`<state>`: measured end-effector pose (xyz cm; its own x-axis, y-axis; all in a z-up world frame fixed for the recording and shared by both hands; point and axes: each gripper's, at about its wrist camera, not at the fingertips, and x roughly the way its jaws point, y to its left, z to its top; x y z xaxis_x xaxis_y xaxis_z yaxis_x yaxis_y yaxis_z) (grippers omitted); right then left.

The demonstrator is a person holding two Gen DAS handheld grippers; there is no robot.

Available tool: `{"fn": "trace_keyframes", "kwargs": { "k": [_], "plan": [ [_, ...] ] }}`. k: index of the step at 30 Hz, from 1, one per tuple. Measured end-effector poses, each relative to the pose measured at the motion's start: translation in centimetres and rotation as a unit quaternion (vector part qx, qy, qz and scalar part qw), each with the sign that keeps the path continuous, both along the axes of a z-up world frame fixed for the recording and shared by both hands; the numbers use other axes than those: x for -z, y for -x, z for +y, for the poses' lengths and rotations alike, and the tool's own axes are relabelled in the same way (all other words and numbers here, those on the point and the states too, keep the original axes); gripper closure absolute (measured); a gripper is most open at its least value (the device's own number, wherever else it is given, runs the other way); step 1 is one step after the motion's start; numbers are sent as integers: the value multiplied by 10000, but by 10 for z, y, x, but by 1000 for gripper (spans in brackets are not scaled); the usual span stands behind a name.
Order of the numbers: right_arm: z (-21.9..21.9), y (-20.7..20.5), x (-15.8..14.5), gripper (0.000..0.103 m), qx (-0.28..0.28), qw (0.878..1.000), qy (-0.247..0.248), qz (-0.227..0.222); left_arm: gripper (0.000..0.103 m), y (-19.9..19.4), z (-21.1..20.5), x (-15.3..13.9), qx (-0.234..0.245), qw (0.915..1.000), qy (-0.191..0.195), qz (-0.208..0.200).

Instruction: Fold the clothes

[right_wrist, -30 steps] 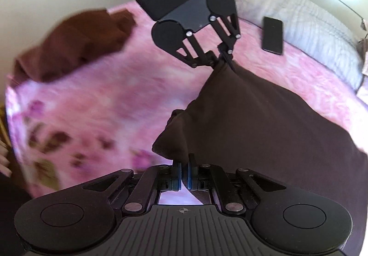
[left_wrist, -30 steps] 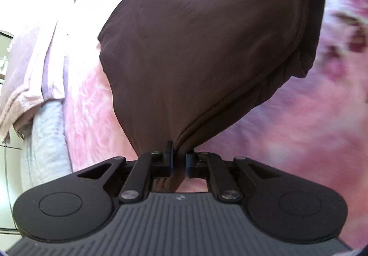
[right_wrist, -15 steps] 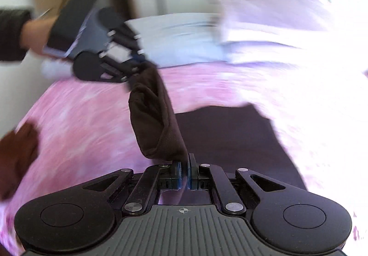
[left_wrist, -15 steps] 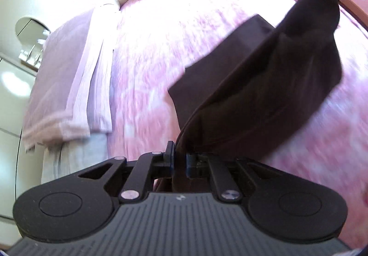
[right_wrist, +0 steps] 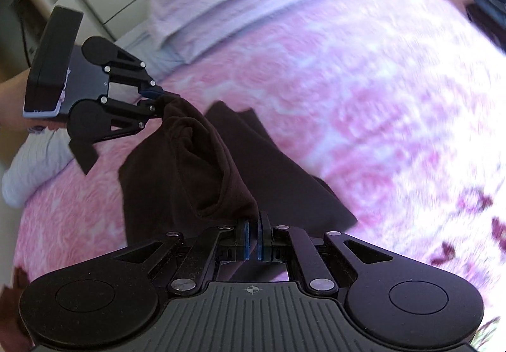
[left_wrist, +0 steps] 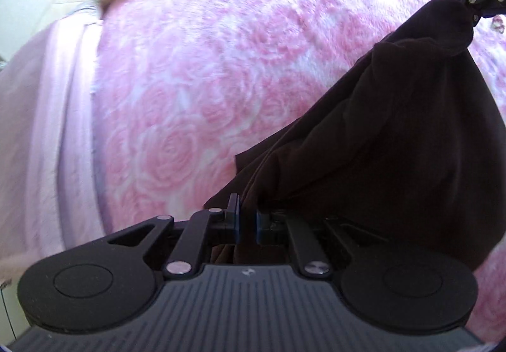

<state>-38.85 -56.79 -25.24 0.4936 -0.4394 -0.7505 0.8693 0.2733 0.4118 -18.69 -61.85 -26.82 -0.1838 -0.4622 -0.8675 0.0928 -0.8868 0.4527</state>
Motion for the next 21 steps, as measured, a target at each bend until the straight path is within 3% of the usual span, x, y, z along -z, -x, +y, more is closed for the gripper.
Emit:
{"fn": "trace_keyframes", "kwargs": {
  "k": [10,12,15,18,21],
  "plan": [
    [-10,48,44,100,697,9950,-649,-305,95,29,-20,50,102,9992,-370,-99],
    [-10,52,48,100,807,9936,-726,-319,86,30,-22,53,26,9995,-327,-28],
    [-11,58,51,100,1014,9911,-842,-202,65,23,-28,40,-392,9987,-101,312],
    [-12,65,46,99,1152,9890,-931,-29,65,-4,-40,16,-1252,9891,-182,753],
    [-12,68,39,99,1168,9885,-943,152,65,-40,-49,-3,-2195,9687,-327,1113]
  ]
}}
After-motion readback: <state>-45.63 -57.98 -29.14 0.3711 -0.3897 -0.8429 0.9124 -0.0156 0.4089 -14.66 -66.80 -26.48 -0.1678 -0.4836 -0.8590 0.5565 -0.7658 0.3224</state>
